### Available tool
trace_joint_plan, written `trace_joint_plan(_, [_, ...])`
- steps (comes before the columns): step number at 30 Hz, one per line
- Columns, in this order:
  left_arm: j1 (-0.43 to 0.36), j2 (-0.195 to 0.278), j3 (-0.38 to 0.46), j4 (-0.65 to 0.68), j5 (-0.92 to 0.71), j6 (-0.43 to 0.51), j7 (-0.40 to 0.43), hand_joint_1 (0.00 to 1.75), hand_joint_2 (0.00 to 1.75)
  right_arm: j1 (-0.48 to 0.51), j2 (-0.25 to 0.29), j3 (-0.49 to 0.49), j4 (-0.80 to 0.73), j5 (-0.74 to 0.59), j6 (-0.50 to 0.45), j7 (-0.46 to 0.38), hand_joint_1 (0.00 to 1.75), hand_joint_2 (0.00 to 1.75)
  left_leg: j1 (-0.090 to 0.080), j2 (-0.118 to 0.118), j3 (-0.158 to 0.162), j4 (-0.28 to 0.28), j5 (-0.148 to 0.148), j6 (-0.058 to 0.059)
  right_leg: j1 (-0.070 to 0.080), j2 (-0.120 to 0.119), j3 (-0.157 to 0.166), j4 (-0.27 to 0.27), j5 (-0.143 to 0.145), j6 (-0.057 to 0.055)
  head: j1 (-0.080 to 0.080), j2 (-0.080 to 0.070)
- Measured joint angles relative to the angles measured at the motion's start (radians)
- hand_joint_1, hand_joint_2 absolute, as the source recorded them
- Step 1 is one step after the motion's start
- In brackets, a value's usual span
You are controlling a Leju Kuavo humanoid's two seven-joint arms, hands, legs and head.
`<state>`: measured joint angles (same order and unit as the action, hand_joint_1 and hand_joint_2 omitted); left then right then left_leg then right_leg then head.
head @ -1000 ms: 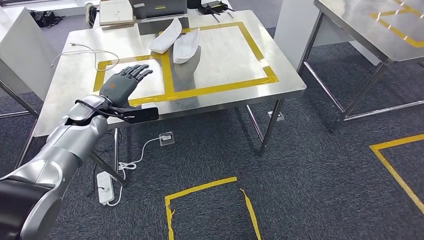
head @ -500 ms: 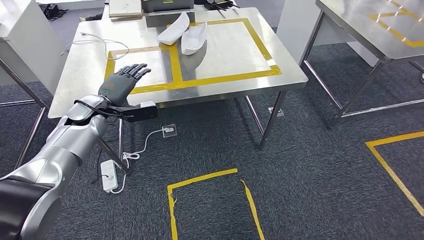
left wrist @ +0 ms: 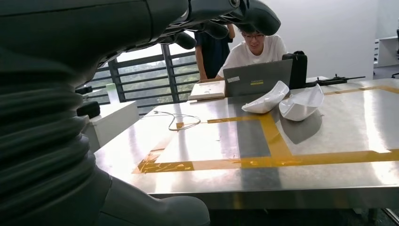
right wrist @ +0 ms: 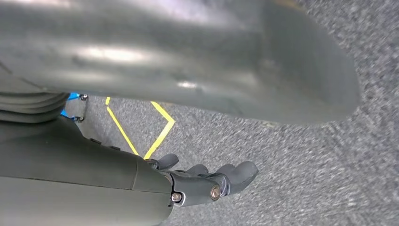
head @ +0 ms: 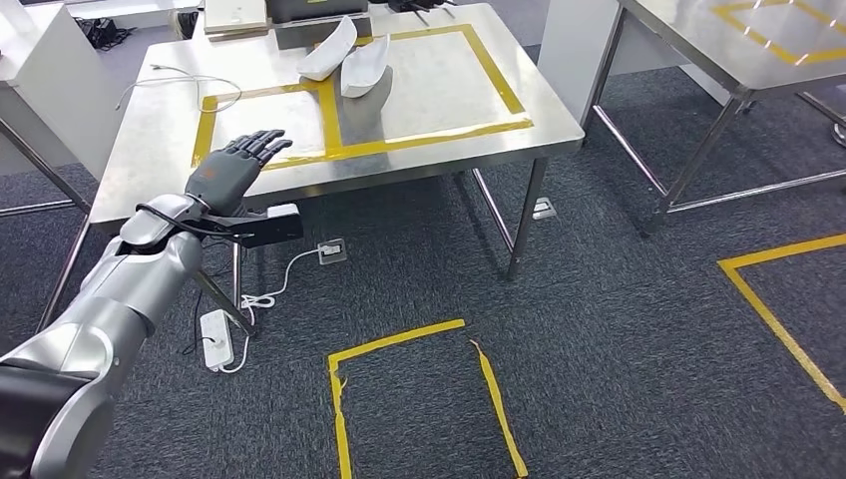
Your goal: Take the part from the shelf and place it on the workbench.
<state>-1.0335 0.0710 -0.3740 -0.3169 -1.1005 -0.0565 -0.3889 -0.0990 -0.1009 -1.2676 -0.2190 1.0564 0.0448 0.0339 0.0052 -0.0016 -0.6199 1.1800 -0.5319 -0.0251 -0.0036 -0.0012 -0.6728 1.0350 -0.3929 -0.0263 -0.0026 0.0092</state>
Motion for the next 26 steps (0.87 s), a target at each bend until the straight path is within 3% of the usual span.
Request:
trace_joint_plan(1, [-0.001, 0.0, 0.001, -0.003, 0.001, 0.0, -0.001, 0.0, 1.75, 0.0, 0.001, 0.0, 0.0, 0.001, -0.001, 0.002, 0.0, 0.0, -0.004, 0.001, 0.046, -0.062, 0.006, 0.006, 0.002, 0.0, -0.007, 0.0, 0.008, 0.003, 0.001, 0.0])
trace_joint_plan(3, [-0.002, 0.001, 0.004, -0.008, 0.005, 0.0, -0.004, 0.0, 1.75, 0.0, 0.002, 0.0, 0.0, 0.003, -0.003, 0.008, 0.0, 0.0, -0.012, 0.004, 0.09, -0.136, 0.002, 0.016, 0.001, -0.001, -0.013, 0.0, 0.024, 0.014, 0.0, 0.0])
trace_joint_plan(6, [-0.001, 0.003, 0.014, -0.009, 0.012, 0.0, -0.01, 0.0, 1.75, 0.001, 0.004, 0.0, 0.0, 0.004, -0.005, 0.015, 0.0, 0.0, -0.013, 0.006, 0.084, -0.153, 0.024, 0.032, -0.004, 0.0, -0.017, -0.004, 0.035, 0.033, -0.003, 0.0])
trace_joint_plan(8, [0.0, 0.001, 0.017, -0.01, 0.016, 0.0, -0.014, 0.0, 1.75, 0.002, 0.003, 0.0, 0.0, 0.005, -0.007, 0.015, 0.0, 0.0, -0.007, 0.008, 0.073, -0.163, 0.05, 0.044, -0.005, 0.002, -0.039, 0.046, -0.018, 0.044, 0.001, 0.0])
trace_joint_plan(10, [0.004, 0.003, 0.022, -0.009, 0.022, 0.0, -0.024, 0.0, 1.75, 0.002, 0.003, 0.0, 0.0, 0.006, -0.009, 0.015, 0.0, 0.0, -0.005, 0.008, 0.051, -0.164, 0.071, 0.048, -0.01, 0.003, -0.075, 0.164, -0.108, 0.054, 0.006, 0.0])
trace_joint_plan(11, [0.01, 0.005, 0.025, -0.009, 0.027, 0.0, -0.03, 0.0, 1.75, 0.002, 0.004, 0.0, 0.0, 0.007, -0.01, 0.014, 0.0, 0.0, -0.004, 0.008, 0.039, -0.164, 0.08, 0.047, -0.013, 0.003, -0.088, 0.22, -0.137, 0.059, 0.007, 0.0])
trace_joint_plan(12, [0.016, 0.008, 0.029, -0.009, 0.032, 0.0, -0.037, 0.0, 1.75, 0.002, 0.005, 0.0, 0.0, 0.008, -0.011, 0.013, 0.0, 0.0, -0.003, 0.008, 0.026, -0.163, 0.089, 0.044, -0.016, 0.003, -0.088, 0.253, -0.148, 0.063, 0.008, 0.0])
trace_joint_plan(13, [0.023, 0.012, 0.032, -0.009, 0.037, 0.001, -0.044, 0.0, 1.75, 0.002, 0.005, 0.0, 0.0, 0.01, -0.011, 0.012, 0.0, 0.0, -0.001, 0.008, 0.014, -0.161, 0.097, 0.041, -0.02, 0.002, -0.07, 0.251, -0.141, 0.067, 0.008, 0.0])
trace_joint_plan(15, [0.032, 0.02, 0.04, -0.01, 0.047, 0.003, -0.057, 0.0, 0.87, 0.001, 0.006, 0.001, 0.0, 0.015, -0.011, 0.011, 0.0, 0.0, 0.004, 0.008, -0.008, -0.152, 0.109, 0.03, -0.026, 0.002, 0.016, 0.149, -0.107, 0.074, 0.009, 0.0])
trace_joint_plan(17, [0.036, 0.026, 0.045, -0.016, 0.054, 0.004, -0.068, 0.0, 0.0, -0.001, 0.005, 0.001, 0.0, 0.018, -0.012, 0.015, 0.0, 0.0, 0.006, 0.009, -0.024, -0.144, 0.117, 0.018, -0.024, 0.005, 0.088, 0.045, -0.097, 0.07, 0.01, 0.0])
trace_joint_plan(19, [0.037, 0.028, 0.049, -0.024, 0.067, -0.003, -0.087, 0.0, 0.0, -0.004, 0.005, 0.002, 0.0, 0.02, -0.013, 0.024, 0.0, 0.0, 0.004, 0.007, -0.032, -0.141, 0.12, 0.008, -0.02, 0.009, 0.101, 0.016, -0.102, 0.054, 0.01, 0.0])
trace_joint_plan(21, [0.038, 0.025, 0.056, -0.031, 0.089, -0.014, -0.109, 0.0, 0.0, -0.005, 0.006, 0.002, 0.0, 0.02, -0.015, 0.034, 0.0, 0.0, 0.002, 0.006, -0.035, -0.142, 0.105, 0.009, -0.022, 0.008, 0.098, 0.009, -0.101, 0.045, 0.007, 0.0])
trace_joint_plan(22, [0.038, 0.024, 0.06, -0.033, 0.098, -0.019, -0.114, 0.0, 0.0, -0.005, 0.006, 0.002, 0.0, 0.02, -0.015, 0.035, 0.0, 0.44, 0.001, 0.005, -0.036, -0.144, 0.095, 0.012, -0.022, 0.007, 0.098, 0.007, -0.098, 0.042, 0.006, 0.0])
trace_joint_plan(25, [0.037, 0.021, 0.072, -0.037, 0.108, -0.024, -0.111, 0.0, 1.31, -0.005, 0.008, 0.002, 0.0, 0.02, -0.015, 0.035, 0.0, 1.75, 0.001, 0.005, -0.035, -0.154, 0.101, 0.017, -0.021, 0.006, 0.093, 0.007, -0.088, 0.028, 0.002, 0.0])
trace_joint_plan(26, [0.037, 0.021, 0.073, -0.038, 0.108, -0.024, -0.109, 0.0, 1.75, -0.005, 0.008, 0.002, 0.0, 0.02, -0.015, 0.035, 0.0, 1.75, 0.001, 0.005, -0.035, -0.156, 0.106, 0.019, -0.02, 0.006, 0.092, 0.007, -0.086, 0.026, 0.002, 0.0])
